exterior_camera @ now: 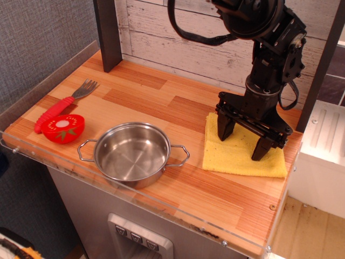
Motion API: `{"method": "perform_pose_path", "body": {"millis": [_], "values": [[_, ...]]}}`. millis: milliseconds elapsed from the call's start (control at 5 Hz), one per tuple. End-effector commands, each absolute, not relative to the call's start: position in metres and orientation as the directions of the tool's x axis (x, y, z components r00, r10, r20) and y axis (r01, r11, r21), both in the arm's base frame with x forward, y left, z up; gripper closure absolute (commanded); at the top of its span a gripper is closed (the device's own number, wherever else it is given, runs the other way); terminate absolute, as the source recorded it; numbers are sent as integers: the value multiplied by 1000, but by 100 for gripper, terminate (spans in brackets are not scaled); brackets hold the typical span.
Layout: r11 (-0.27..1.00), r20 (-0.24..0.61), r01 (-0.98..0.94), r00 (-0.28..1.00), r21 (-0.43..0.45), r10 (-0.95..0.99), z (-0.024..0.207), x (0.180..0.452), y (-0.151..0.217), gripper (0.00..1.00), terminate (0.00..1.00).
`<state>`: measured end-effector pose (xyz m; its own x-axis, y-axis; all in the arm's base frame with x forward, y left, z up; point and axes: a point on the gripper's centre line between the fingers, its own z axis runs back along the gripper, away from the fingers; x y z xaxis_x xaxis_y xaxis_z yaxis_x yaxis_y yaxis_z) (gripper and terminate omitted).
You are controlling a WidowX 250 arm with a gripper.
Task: Move the yellow cloth and place it at the edge of the table.
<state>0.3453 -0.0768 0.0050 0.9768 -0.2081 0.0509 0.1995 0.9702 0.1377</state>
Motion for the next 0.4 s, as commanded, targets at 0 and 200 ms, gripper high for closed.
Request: {"method": "perform_pose_path", "body": {"millis": [0,200], "values": [[978,-38,164,986,132,-160,-25,335,-37,0,0],[982,-48,138,990,132,-133,-26,336,-21,0,0]]}}
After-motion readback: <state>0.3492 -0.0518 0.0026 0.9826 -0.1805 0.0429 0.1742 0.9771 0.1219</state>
